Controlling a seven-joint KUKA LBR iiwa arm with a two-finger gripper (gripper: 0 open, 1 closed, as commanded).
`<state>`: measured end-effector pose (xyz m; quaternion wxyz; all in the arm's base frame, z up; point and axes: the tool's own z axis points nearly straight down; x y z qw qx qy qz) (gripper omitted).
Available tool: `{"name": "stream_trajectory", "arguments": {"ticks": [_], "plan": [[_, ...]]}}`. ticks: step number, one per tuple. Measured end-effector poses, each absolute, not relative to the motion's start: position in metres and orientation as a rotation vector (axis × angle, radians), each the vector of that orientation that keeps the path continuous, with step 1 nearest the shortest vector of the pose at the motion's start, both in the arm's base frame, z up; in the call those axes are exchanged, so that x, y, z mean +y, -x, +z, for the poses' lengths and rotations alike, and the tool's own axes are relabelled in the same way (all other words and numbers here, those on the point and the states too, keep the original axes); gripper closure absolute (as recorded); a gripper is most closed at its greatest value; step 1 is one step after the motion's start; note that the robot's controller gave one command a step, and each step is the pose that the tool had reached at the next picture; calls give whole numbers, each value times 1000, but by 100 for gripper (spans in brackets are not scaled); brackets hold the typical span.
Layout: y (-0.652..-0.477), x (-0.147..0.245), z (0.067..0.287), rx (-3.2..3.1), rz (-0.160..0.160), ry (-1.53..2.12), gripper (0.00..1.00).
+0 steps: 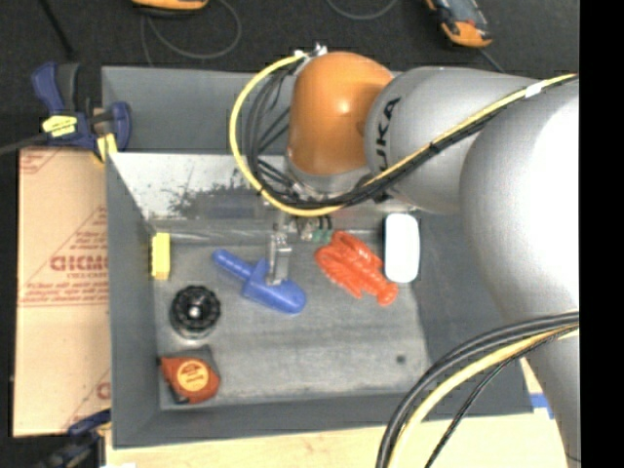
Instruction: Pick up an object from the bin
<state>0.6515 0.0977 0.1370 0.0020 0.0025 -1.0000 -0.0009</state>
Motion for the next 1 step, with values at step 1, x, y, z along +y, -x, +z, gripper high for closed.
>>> {"name": "stream_trajectory", "arguments": {"ticks": [1], "plan": [[-653,98,143,-3145,-4,-6,0]]}}
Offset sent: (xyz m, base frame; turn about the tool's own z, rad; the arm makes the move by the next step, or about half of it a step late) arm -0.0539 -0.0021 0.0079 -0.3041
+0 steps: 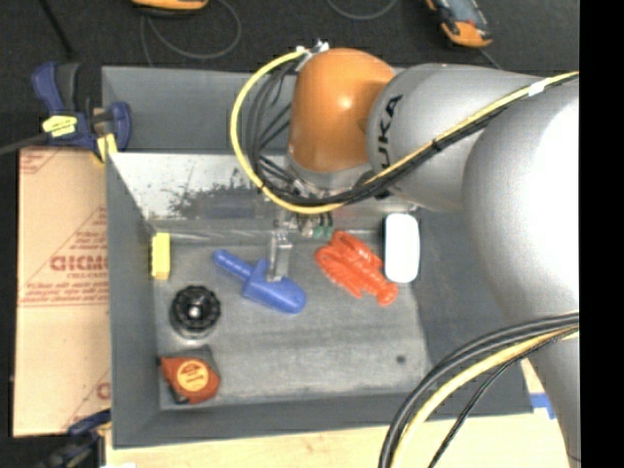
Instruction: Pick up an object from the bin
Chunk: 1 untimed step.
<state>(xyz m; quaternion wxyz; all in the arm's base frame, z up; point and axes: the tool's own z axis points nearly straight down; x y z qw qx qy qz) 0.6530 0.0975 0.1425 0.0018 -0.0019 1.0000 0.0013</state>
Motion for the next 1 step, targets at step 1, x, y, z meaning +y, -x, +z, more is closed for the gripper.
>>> {"name": "stream_trajectory", "arguments": {"ticks": [1], "plan": [[-630,96,144,3129,-2,215,0]]}}
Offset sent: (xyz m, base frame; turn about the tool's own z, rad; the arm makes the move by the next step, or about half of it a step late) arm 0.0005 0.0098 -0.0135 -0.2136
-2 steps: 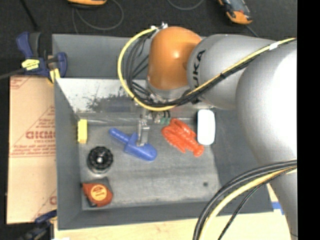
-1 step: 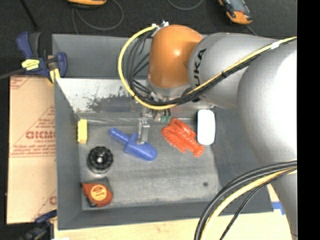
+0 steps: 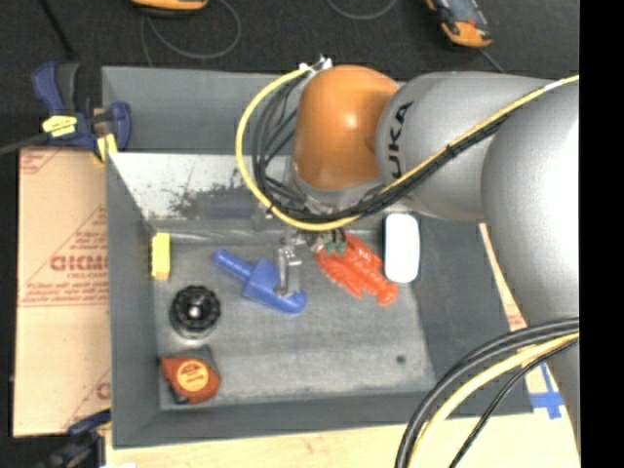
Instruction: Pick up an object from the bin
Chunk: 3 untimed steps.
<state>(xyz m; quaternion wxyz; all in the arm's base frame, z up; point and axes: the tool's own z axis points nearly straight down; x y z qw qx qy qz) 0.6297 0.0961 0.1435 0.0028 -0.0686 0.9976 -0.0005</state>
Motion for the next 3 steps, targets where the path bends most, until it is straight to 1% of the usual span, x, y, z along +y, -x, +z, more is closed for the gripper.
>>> {"name": "stream_trajectory", "arguments": {"ticks": [1,2,3], "plan": [[-620,100,139,3113,-1,412,0],[-608,94,108,3126,3,255,0],[-607,99,88,3129,2,251,0]]}}
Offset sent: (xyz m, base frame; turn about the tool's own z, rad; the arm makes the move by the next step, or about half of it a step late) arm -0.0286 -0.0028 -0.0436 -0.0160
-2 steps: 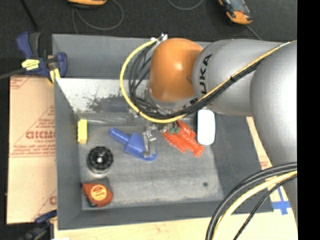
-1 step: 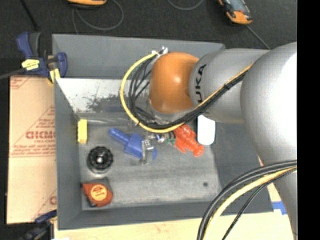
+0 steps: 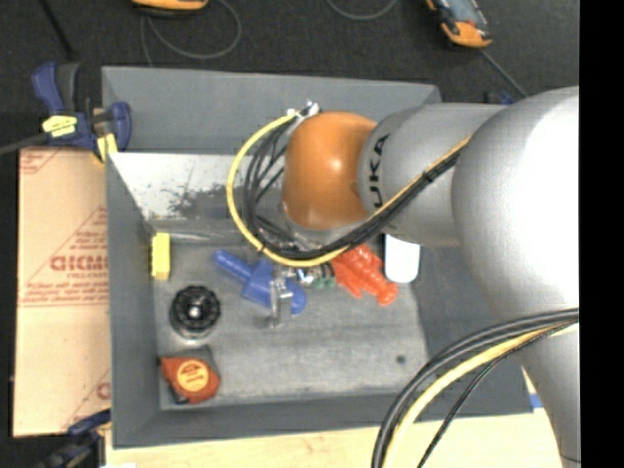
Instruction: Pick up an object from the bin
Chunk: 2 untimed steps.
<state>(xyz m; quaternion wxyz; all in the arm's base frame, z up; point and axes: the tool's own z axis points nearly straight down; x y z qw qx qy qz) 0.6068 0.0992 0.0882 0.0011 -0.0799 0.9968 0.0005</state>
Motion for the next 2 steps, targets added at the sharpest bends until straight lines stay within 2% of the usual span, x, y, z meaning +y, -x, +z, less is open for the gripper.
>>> {"name": "stream_trajectory", "arguments": {"ticks": [1,2], "plan": [[-610,89,71,3111,2,425,100],[-610,89,71,3111,2,424,100]]}}
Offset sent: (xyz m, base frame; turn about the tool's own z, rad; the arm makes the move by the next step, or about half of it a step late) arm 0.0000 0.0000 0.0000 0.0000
